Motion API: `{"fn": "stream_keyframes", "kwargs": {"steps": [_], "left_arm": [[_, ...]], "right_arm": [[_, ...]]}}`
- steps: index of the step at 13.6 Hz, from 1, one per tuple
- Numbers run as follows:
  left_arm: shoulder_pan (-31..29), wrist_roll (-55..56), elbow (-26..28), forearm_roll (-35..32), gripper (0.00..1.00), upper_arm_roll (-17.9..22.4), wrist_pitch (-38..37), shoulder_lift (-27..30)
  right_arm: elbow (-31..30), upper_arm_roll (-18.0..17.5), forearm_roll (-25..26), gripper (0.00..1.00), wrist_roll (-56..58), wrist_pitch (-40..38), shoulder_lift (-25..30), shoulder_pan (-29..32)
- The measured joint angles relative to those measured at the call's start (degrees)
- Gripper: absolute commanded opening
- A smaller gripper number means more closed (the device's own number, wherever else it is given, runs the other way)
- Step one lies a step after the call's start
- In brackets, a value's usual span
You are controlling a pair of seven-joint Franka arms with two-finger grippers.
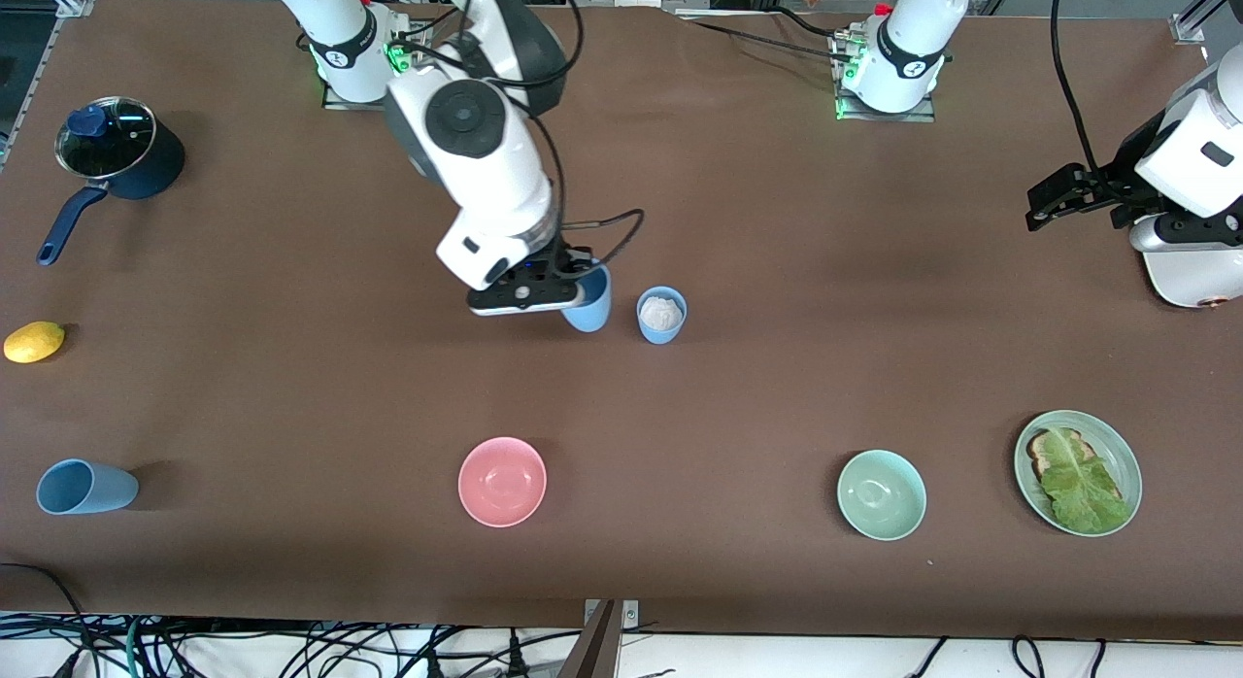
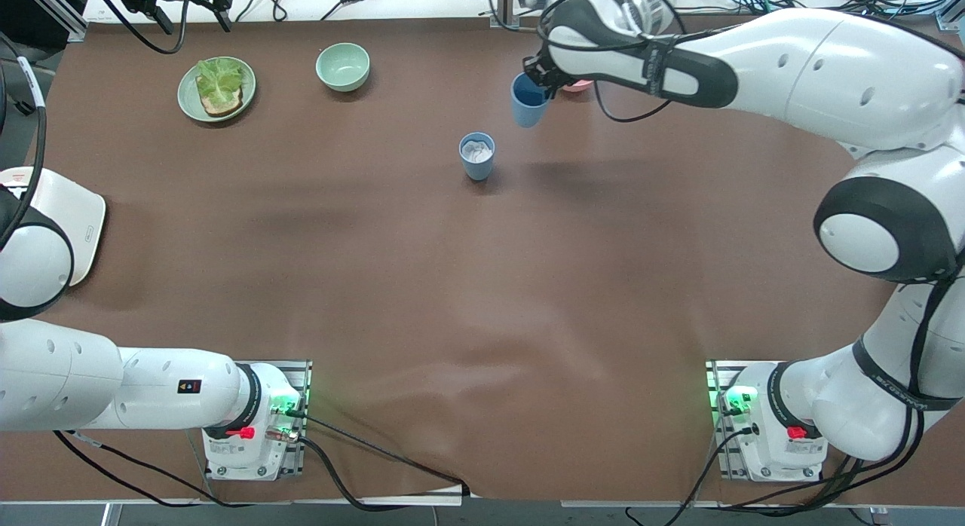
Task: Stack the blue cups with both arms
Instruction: 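Carry the blue cup with the right gripper to the tissue cup, then lower the blue cup onto the tissue cup and open the right gripper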
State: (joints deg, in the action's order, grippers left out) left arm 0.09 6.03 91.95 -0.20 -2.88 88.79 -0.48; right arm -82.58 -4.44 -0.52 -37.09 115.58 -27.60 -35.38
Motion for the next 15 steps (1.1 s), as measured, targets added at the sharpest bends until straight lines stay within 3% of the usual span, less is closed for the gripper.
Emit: {"fn": "stream_keyframes", "kwargs": {"steps": [7,15], "left_arm": [[0.0,0.0,0.0,0.0,1.0,0.0,0.0,0.0],[0.0,0.0,0.0,0.0,1.0,-0.1,0.0,0.0]], "right_arm": [[11.2,0.7,0.0,0.0,-11.1,0.4,-7.9,-6.1],[10.5,1.0,0.0,0.0,-12.5,3.2,-11.1,-6.8]]}}
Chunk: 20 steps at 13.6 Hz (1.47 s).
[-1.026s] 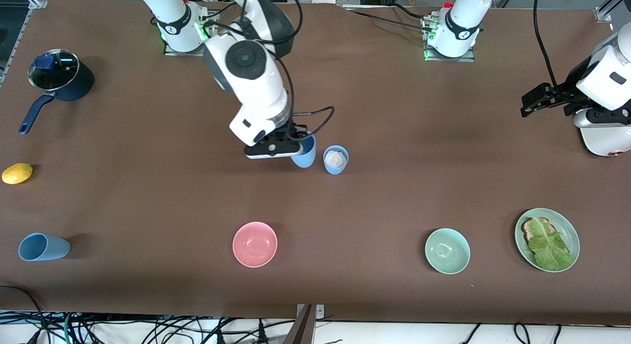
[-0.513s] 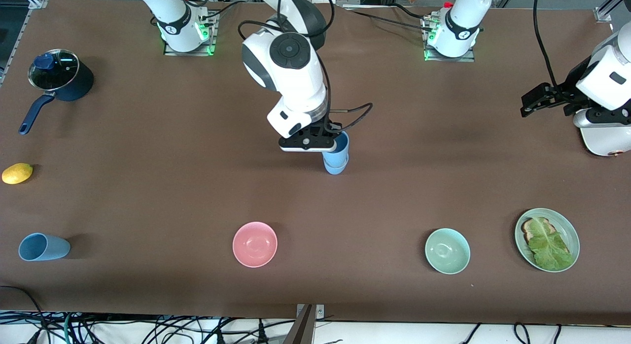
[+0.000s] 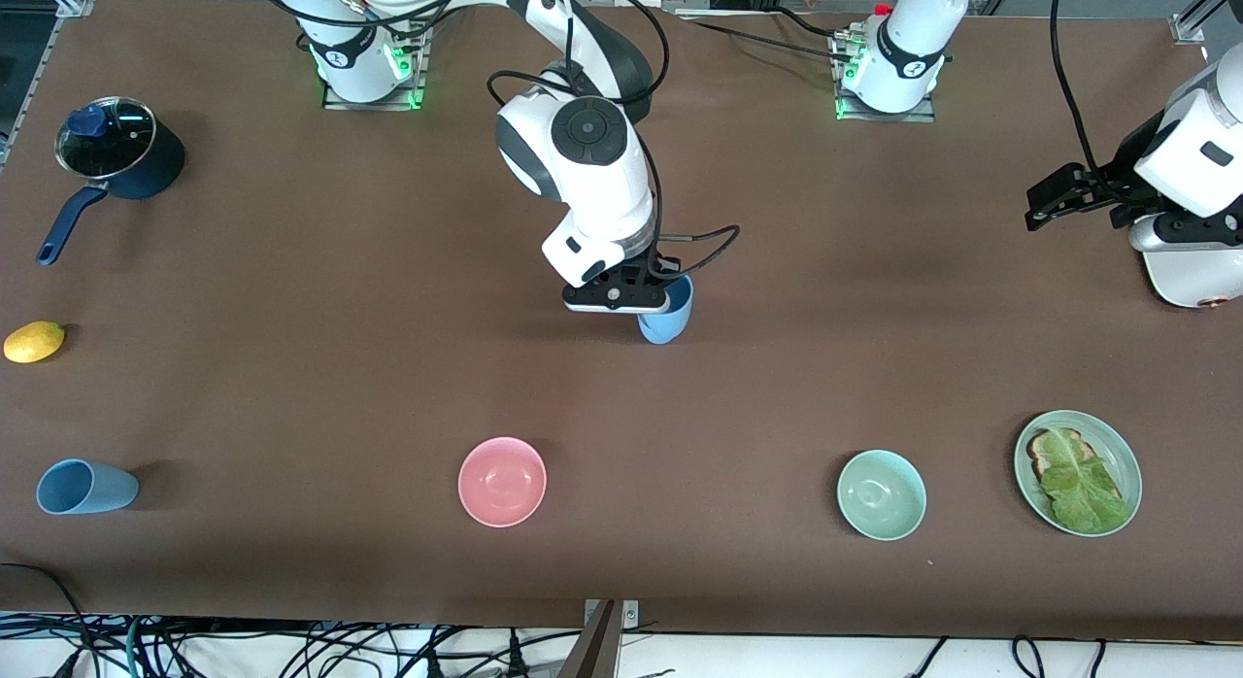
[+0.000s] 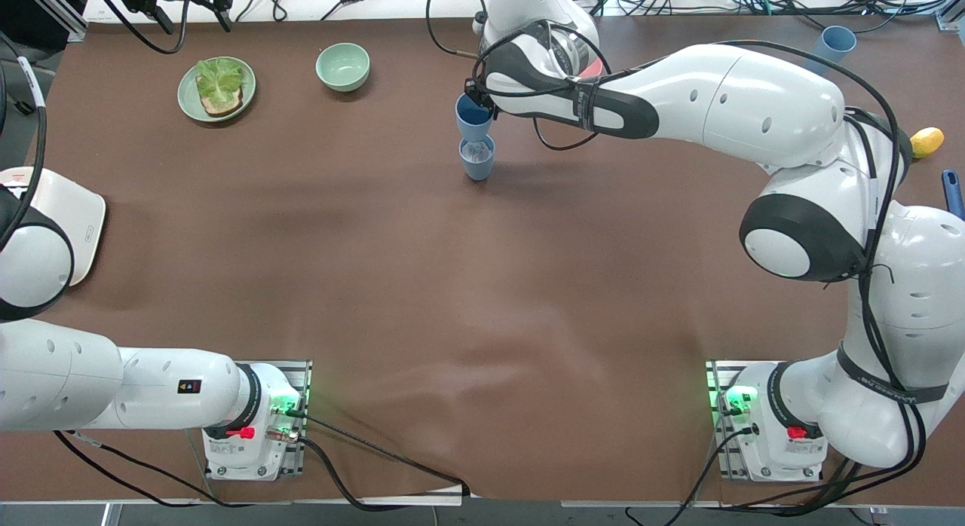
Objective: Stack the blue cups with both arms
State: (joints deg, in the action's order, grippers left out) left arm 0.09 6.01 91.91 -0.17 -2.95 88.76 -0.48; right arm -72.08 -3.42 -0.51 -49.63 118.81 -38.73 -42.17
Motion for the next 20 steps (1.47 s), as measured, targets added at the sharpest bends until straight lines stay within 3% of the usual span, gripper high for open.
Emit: {"fn": "stream_keyframes", "kwargs": {"steps": [7,8,9,11,16,20], "left_arm": [[0.0,-0.1,0.0,0.0,1.0,-0.1,0.0,0.0],[0.0,-0.1,0.0,0.0,1.0,-0.1,0.0,0.0],[0.0,-0.1,0.0,0.0,1.0,-0.2,0.0,0.0],[0.0,-0.2,-0.1,0.0,1.0,-0.3,0.0,0.0],[0.3,-0.3,-0.6,0.0,1.0,-1.0,0.0,0.0],[0.5,-0.3,-1.3,0.0,1.0,-1.4,0.0,0.0]], "right_arm": [[-2.4,0.0,0.0,0.0,-1.0,0.6,0.0,-0.3],[-2.4,0.0,0.0,0.05,-1.1,0.7,0.0,-0.3],[-2.5,0.0,0.0,0.51,-1.3,0.8,0.0,-0.3],[-2.5,0.0,0.0,1.0,-1.4,1.0,0.0,-0.3],[-2.5,0.7,0.0,1.0,-1.3,0.6,2.9,0.5],[-3.5,1.1,-1.1,1.0,8.7,-7.9,10.0,7.2]]}}
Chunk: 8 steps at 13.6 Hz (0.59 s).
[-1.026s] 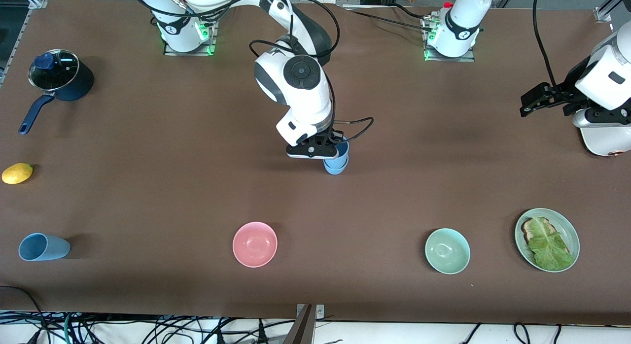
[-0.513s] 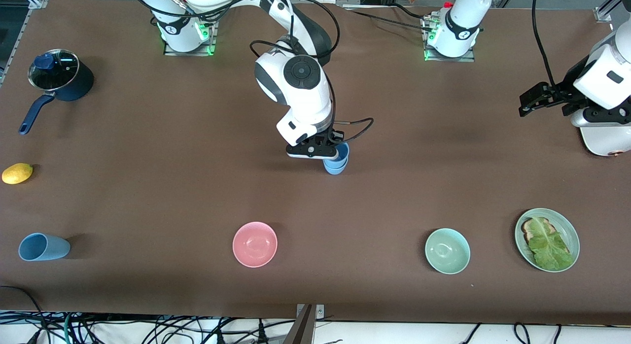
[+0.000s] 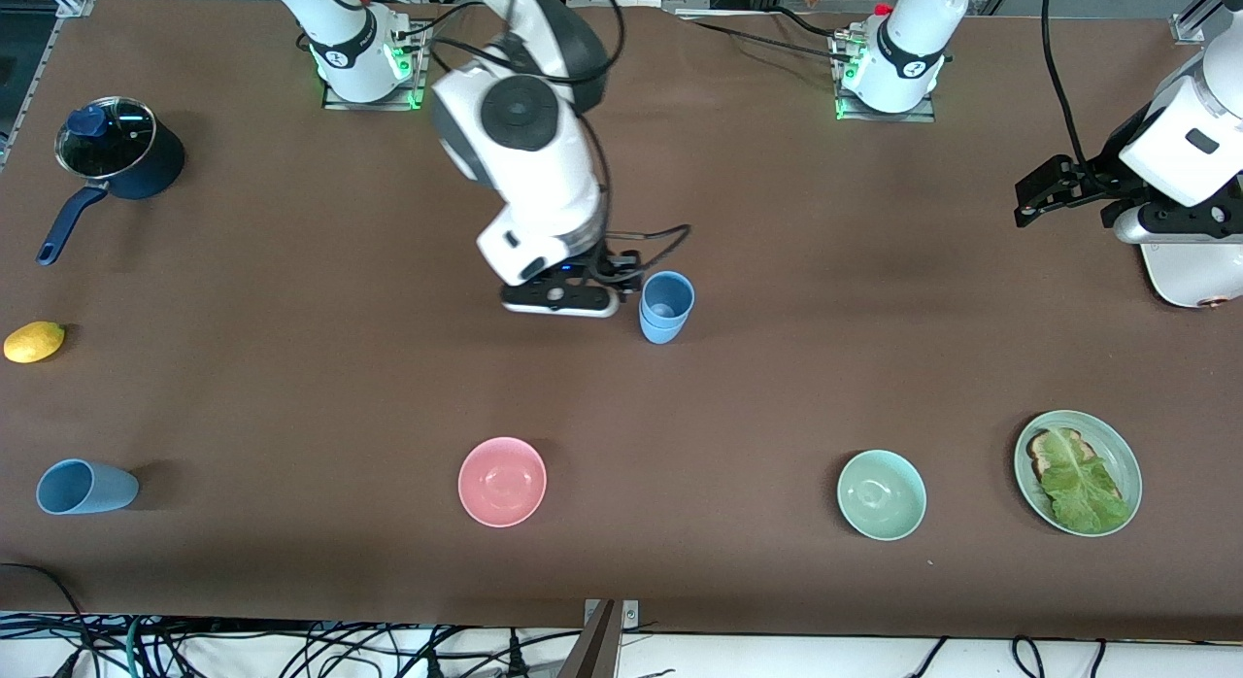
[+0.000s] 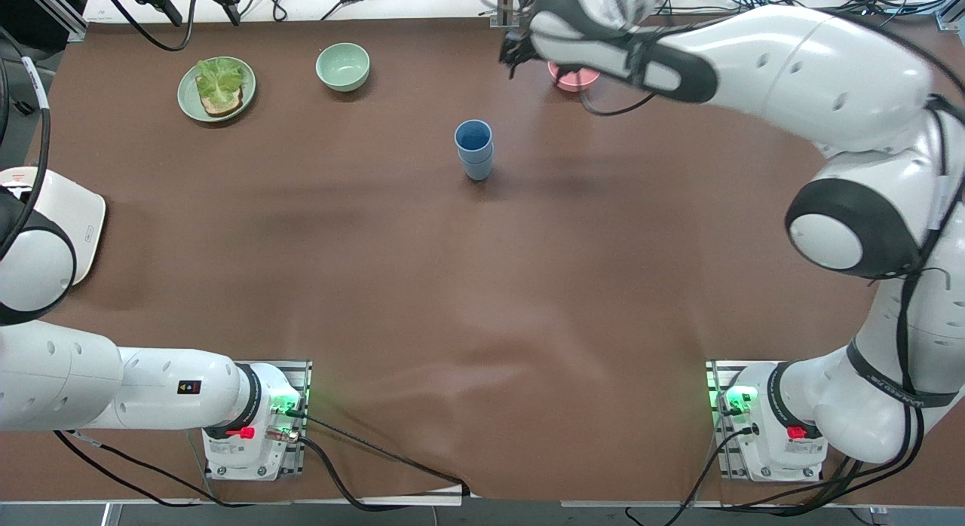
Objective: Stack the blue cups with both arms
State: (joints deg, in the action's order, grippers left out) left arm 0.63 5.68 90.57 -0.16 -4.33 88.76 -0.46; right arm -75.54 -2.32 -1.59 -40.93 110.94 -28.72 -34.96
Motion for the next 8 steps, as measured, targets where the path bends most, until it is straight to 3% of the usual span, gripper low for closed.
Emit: {"fn": "stream_keyframes", "kwargs": {"steps": [8], "left_arm": [[0.0,0.0,-0.1,0.0,1.0,-0.1,0.0,0.0]], "right_arm": [[-6.2,0.2,-0.9,1.0,27.4,-16.8,17.0,20.3]]}}
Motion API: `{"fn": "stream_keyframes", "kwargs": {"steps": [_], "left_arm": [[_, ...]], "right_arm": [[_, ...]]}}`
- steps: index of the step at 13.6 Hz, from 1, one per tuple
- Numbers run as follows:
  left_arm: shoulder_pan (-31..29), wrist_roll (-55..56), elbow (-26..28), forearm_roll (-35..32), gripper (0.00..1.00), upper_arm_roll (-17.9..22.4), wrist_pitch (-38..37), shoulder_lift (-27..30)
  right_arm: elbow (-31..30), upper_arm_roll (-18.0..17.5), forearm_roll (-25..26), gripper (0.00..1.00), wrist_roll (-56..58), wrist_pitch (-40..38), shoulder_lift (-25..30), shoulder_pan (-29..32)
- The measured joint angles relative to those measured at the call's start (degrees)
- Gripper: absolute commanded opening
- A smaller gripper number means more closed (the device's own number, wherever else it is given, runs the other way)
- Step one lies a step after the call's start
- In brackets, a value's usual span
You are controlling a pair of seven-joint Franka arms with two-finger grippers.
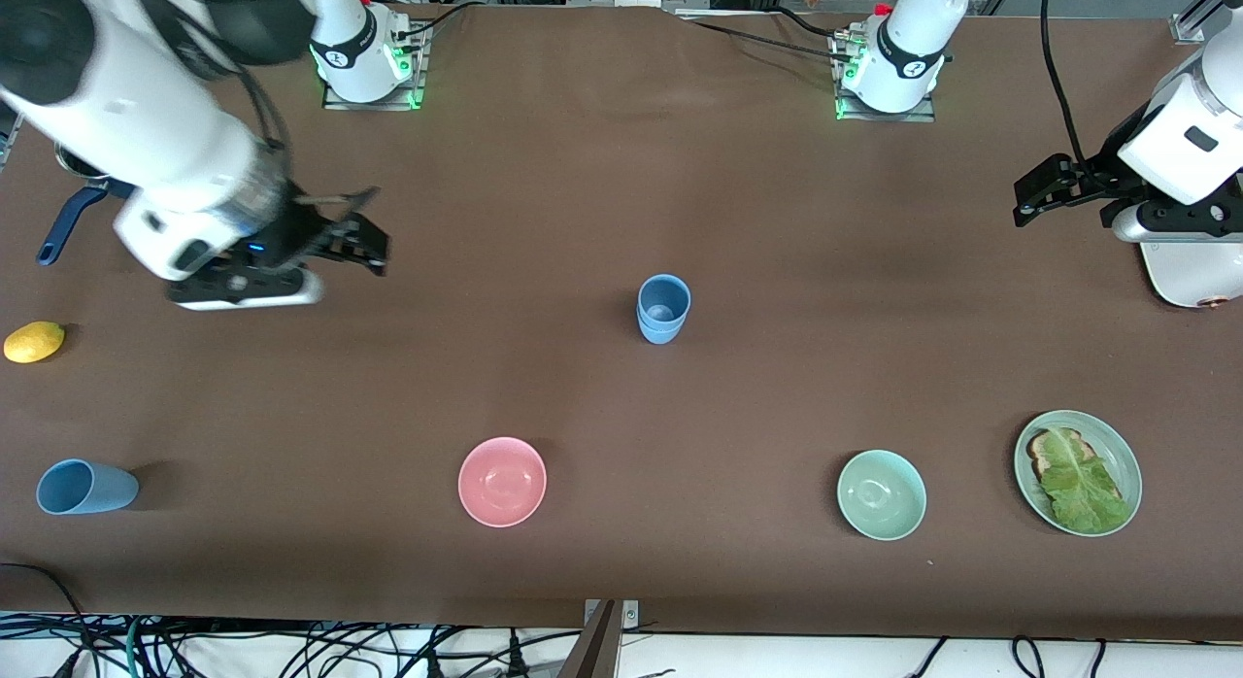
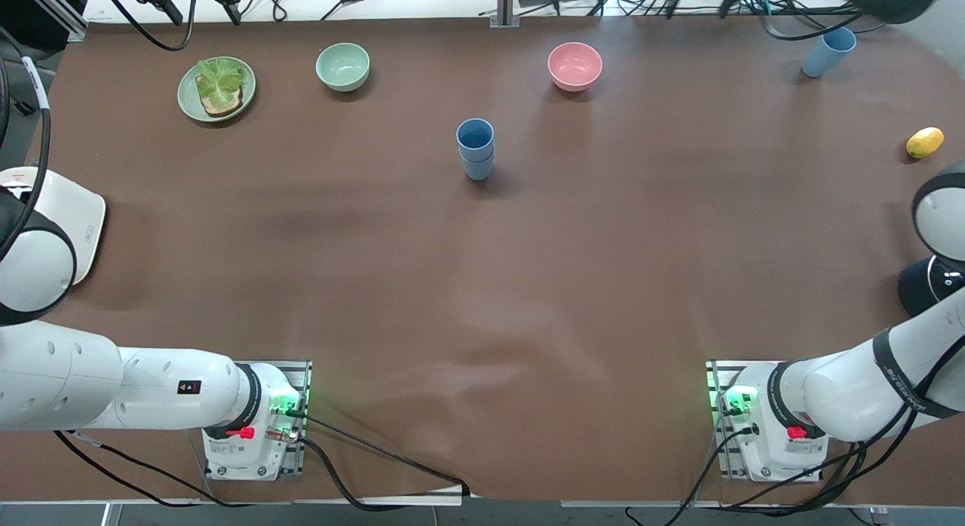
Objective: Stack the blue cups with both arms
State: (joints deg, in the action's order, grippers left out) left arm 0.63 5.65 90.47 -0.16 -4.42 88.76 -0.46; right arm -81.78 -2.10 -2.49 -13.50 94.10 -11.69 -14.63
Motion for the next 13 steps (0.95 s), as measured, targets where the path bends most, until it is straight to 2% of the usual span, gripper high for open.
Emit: {"fn": "stream_keyframes", "kwargs": {"steps": [5,13], "left_arm": [[-0.1,0.0,-0.3,0.0,1.0,0.0,0.0,0.0],[-0.4,0.0,-0.3,0.0,1.0,0.2,0.0,0.0]], "right_arm": [[-2.8,0.0,0.1,1.0,3.5,-3.4,6.1,5.2],[-4.4,-0.1,0.1,1.0,7.3,-3.9,6.9,8.5]]}}
